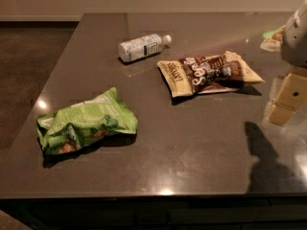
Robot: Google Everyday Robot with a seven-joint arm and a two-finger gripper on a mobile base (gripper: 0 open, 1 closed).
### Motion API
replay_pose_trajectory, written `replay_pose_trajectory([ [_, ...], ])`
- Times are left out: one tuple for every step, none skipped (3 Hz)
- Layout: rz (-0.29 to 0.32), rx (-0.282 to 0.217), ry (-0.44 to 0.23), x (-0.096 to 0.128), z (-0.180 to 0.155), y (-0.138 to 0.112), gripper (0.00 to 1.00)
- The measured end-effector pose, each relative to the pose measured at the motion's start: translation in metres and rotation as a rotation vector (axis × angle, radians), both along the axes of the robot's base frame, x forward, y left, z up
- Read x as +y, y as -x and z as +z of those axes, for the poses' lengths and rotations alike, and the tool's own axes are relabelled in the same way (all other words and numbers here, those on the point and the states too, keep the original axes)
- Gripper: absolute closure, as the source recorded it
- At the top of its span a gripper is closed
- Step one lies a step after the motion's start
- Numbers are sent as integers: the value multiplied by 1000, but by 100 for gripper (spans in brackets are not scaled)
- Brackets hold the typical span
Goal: Move brown chip bag near green rice chip bag
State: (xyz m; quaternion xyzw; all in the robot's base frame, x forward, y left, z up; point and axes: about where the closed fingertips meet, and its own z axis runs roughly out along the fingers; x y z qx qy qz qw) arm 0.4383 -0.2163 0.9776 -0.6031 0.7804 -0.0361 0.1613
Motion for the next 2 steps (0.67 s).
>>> replay_pose_trajectory([
  [0, 0, 0, 0, 0, 0, 0],
  [1, -7, -8, 8, -3, -23, 0],
])
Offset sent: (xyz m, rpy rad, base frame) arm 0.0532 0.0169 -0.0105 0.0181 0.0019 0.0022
